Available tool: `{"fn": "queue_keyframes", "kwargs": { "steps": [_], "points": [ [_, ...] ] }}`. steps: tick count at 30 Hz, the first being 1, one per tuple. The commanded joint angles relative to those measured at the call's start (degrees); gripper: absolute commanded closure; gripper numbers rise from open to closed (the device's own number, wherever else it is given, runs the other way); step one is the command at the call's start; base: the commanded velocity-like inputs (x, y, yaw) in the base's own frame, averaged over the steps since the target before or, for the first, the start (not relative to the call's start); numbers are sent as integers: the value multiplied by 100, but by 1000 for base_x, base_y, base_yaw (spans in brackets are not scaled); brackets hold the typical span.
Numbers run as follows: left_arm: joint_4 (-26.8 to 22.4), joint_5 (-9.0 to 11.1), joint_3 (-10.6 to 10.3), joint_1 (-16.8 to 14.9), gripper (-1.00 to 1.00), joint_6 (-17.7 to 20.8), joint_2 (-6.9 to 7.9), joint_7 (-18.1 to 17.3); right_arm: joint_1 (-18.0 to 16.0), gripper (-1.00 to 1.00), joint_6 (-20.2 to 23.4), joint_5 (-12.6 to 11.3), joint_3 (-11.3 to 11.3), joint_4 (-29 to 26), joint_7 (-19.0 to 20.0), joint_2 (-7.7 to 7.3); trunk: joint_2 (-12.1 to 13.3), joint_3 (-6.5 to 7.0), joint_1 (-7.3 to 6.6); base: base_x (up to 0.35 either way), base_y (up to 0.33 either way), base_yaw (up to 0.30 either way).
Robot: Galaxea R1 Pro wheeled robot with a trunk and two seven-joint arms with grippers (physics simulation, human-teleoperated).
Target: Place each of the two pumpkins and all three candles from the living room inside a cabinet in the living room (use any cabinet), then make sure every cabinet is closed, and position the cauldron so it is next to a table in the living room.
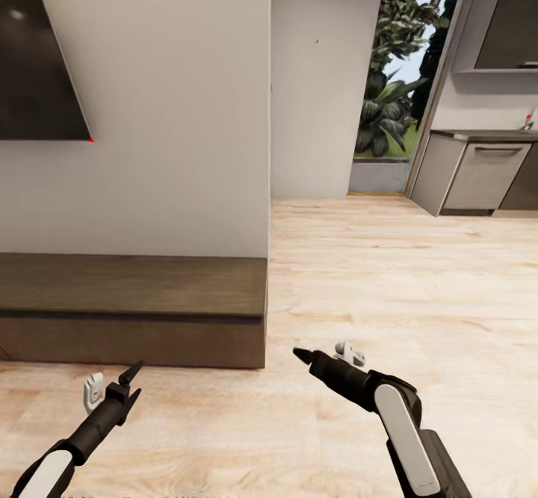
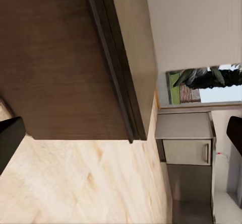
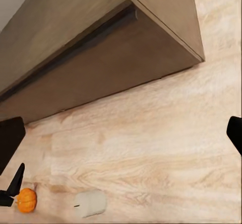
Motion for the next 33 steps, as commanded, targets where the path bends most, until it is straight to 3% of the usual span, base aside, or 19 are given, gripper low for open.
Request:
{"fn": "queue_keyframes", "kwargs": {
  "steps": [1, 6, 14, 26, 33],
  "points": [
    [0, 0, -4, 0, -100, -3, -6, 1, -3, -100, 18, -2, 20, -1, -149, 45, -42, -18, 23, 0, 0, 0],
    [0, -3, -15, 0, -100, -20, -27, 2, -8, -100, 64, -5, 84, -57, -373, 125, -242, -108, 132, 0, 0, 0],
    [0, -3, -18, 0, -100, -26, -30, 2, -9, -100, 181, -46, 208, -200, -350, 67, -563, -252, 308, 0, 0, 0],
    [0, -3, -19, 0, -100, -32, -23, 2, 19, -100, 291, -61, 158, -205, 596, 42, -1044, -467, 572, 0, 0, 0],
    [0, -5, -19, 0, -100, -32, -21, 2, 24, -100, 290, -58, 137, -197, 716, 40, -1325, -593, 725, 0, 0, 0]
  ]
}}
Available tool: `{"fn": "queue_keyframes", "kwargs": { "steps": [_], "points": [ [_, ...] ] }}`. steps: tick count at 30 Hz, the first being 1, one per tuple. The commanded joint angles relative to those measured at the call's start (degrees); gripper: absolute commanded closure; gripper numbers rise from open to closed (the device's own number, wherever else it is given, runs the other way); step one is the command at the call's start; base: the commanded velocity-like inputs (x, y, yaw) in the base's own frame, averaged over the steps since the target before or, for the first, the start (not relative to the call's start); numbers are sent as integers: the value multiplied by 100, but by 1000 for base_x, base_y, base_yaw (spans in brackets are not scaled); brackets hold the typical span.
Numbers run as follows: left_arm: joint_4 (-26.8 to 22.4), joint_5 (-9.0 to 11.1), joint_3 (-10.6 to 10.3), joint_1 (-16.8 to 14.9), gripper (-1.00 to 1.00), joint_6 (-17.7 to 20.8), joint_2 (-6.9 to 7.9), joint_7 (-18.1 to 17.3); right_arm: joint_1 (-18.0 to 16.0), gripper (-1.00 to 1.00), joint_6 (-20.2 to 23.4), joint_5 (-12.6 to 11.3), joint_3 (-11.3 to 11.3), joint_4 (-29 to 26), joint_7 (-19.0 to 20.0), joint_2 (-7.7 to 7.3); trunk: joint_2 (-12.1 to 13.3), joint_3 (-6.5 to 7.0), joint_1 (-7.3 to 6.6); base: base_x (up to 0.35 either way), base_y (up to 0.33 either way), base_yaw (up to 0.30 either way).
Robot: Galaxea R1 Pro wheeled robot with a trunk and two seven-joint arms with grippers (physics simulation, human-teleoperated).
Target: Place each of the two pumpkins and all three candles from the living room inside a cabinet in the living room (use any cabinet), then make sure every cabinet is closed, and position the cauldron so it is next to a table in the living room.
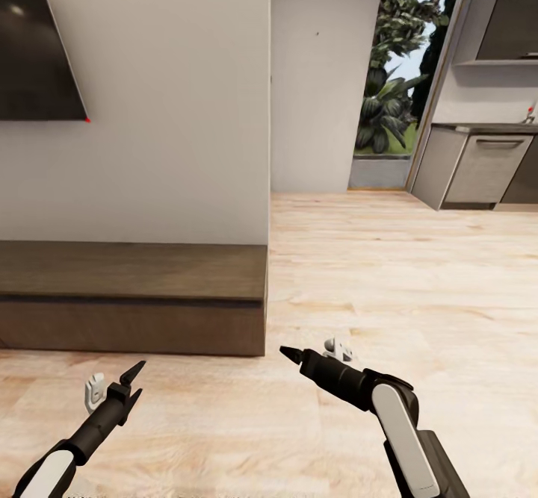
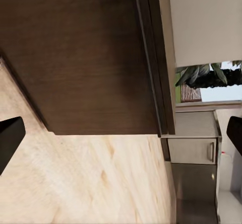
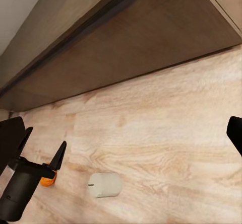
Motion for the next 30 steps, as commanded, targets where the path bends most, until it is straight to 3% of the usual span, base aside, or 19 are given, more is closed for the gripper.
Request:
{"fn": "queue_keyframes", "kwargs": {
  "steps": [1, 5, 18, 30],
  "points": [
    [0, -1, 0, 0, -100, 2, 2, -2, 1, -100, 2, -2, -5, 0, 2, -3, -42, -18, 23, 0, 0, 0],
    [0, -5, 0, 0, -100, 5, 8, -3, 1, -100, 8, -2, -11, -1, 5, -8, -202, -90, 110, 0, 0, 0],
    [0, 4, 0, 0, -100, 14, 9, -5, -4, -100, 9, -2, -19, 0, 6, -11, -219, -378, 144, 0, 0, 0],
    [0, 13, 2, 0, -100, 26, 22, 0, -6, -100, 9, -2, -21, 1, 6, -15, -219, -378, 144, 38, -2, 0]
  ]
}}
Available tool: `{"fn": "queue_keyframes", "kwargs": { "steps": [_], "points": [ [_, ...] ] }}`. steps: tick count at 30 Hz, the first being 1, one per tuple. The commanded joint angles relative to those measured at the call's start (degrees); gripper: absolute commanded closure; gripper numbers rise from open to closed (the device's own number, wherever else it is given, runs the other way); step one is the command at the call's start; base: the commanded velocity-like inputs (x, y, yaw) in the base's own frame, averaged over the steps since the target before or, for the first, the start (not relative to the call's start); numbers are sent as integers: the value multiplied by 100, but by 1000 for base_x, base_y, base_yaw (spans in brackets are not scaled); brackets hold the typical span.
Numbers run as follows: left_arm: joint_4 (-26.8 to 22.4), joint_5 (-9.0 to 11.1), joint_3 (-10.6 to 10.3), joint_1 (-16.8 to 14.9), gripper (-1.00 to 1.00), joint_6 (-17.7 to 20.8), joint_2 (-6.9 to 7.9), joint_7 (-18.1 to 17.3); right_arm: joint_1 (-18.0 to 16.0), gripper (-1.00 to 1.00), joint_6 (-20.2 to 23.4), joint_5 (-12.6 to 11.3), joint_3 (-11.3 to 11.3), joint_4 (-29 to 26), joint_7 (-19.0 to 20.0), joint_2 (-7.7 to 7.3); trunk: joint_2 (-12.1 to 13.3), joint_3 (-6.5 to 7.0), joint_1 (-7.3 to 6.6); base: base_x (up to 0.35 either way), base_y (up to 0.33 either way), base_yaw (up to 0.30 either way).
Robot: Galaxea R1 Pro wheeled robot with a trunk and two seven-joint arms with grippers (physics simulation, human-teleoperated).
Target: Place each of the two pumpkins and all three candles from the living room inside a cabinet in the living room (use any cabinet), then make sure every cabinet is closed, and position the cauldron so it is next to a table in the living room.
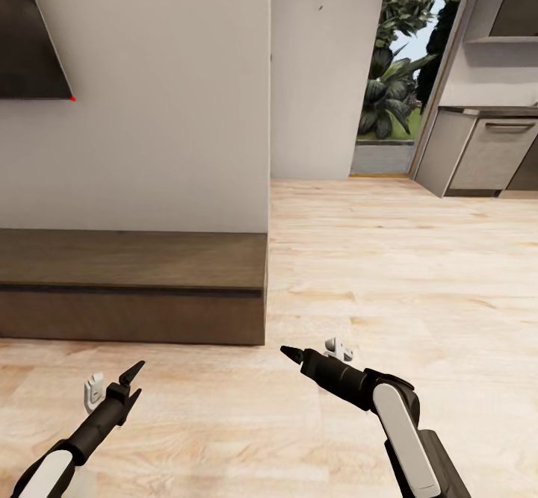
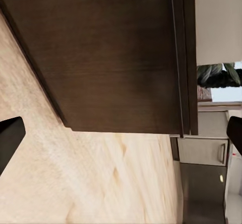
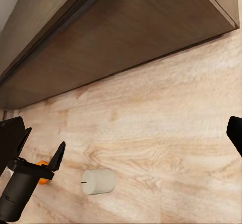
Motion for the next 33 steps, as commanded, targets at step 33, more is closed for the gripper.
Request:
{"fn": "queue_keyframes", "kwargs": {
  "steps": [33],
  "points": [
    [0, -19, 5, 0, -100, -25, -13, 27, 0, -100, 0, 0, 0, 0, 0, -3, 0, 0, 0, 227, -42, 0]
  ]
}}
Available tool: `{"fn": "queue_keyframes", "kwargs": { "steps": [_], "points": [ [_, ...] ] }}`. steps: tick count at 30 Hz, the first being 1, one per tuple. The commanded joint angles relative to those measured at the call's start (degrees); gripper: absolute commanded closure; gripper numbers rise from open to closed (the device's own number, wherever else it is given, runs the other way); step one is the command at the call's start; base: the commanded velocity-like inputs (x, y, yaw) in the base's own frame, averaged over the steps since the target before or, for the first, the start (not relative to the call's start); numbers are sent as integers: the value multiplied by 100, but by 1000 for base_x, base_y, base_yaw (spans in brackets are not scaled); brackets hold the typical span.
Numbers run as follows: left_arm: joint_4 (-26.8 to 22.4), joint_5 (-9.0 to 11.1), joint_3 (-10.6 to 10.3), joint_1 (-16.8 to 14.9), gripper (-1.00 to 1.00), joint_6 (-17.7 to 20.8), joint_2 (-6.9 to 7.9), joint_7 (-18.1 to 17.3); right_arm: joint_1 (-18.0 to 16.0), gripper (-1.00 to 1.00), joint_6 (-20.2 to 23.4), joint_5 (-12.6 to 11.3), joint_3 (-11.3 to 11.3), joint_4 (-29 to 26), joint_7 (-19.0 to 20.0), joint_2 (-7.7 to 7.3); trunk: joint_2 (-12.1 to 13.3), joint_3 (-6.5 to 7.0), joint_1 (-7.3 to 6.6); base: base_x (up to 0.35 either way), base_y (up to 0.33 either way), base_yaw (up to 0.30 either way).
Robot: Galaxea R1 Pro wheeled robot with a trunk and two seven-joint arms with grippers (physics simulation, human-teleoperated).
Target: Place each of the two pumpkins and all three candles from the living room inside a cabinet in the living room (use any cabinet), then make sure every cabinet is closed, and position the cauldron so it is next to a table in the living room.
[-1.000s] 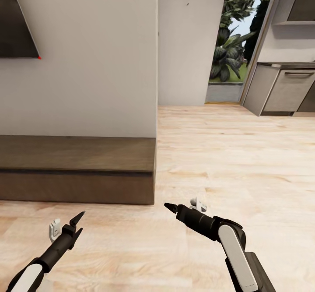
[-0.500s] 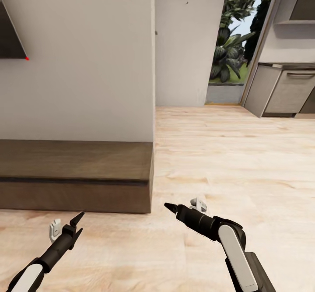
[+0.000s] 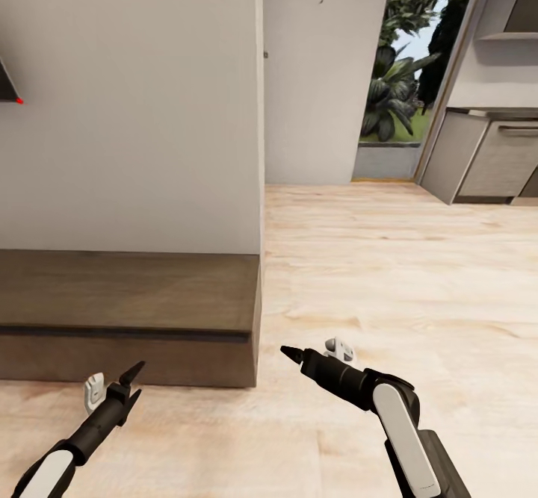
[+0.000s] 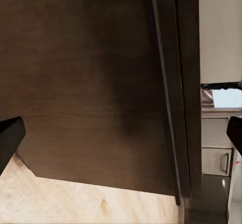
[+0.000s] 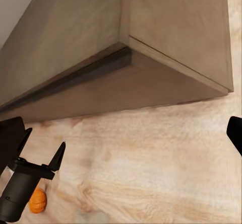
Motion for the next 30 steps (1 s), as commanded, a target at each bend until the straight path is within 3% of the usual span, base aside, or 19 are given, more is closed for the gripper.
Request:
{"fn": "queue_keyframes", "kwargs": {
  "steps": [1, 15, 30],
  "points": [
    [0, 0, 0, 0, -100, 0, 0, 0, 0, -100, 0, 0, 0, 0, 0, 3, 0, 0, 0, 254, 0, 0],
    [0, 0, 0, 0, -100, -3, 0, 0, 3, -100, 0, 0, 0, 0, 0, 6, 0, 0, 0, 233, 0, 0],
    [0, 71, 24, 0, -100, 7, 1, -33, 3, -100, 0, 0, 0, 0, 0, 9, 0, 0, 0, 20, 0, 0]
  ]
}}
